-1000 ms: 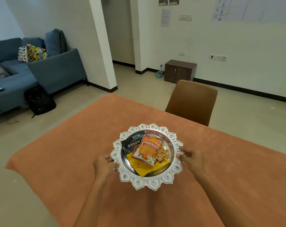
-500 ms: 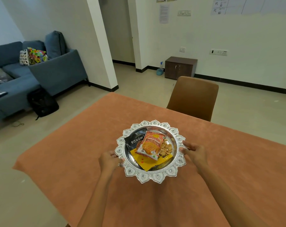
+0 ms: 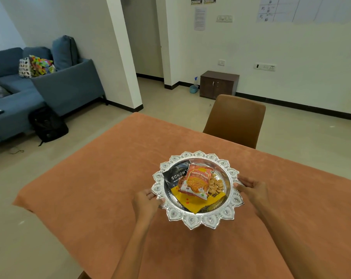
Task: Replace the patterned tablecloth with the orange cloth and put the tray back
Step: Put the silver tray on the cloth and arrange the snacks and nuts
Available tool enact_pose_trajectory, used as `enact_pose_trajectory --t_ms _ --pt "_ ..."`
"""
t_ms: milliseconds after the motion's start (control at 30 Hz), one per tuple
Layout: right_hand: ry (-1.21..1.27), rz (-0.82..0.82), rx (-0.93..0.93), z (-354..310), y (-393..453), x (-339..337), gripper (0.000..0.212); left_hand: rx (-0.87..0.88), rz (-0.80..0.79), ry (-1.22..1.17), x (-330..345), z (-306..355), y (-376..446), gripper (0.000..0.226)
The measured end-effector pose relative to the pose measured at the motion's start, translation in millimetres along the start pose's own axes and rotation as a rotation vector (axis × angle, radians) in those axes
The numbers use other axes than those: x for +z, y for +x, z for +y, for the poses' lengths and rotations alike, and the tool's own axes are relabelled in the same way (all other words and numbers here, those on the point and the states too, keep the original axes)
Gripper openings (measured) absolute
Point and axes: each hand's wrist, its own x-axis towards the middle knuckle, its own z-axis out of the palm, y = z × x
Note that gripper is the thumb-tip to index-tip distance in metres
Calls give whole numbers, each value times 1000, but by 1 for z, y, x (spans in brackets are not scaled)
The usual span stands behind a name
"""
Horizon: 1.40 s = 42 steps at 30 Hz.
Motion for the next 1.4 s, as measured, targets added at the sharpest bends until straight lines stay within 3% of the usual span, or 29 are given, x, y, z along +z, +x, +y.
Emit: enact_pose_trajectory --t_ms 200,333,433,567,700,800,900,1000,1067,1200,1400 --pt "-163 -27 -97 -11 -16 3 38 -3 35 -70 7 -18 -6 52" --pt "-692 90 -349 -23 -24 21 45 76 62 133 8 -19 -8 55" --pt "-817 -67 -468 -26 -29 44 48 215 142 320 11 -16 -20 55" --pt "-1005 -247 -474 -20 -35 87 51 454 154 305 19 -13 -30 42" --pt "-1163 -314 -474 -8 -44 118 47 516 116 214 23 -11 -35 38" --pt "-1108 -428 -535 -1 -47 129 44 483 87 149 25 -7 -37 44" --pt "-904 -550 -624 -2 -42 121 43 421 17 32 30 0 -38 44" --pt "-784 -398 -611 -9 -23 100 45 323 -90 -175 33 9 -43 31" --pt "-938 -322 -510 -15 -8 86 48 200 -159 -332 36 13 -47 38" --pt "-1278 -508 -343 -10 1 76 60 84 -229 -484 46 16 -51 41" --pt "-1171 -346 -457 3 -11 80 21 33 -291 -553 64 27 -60 46"
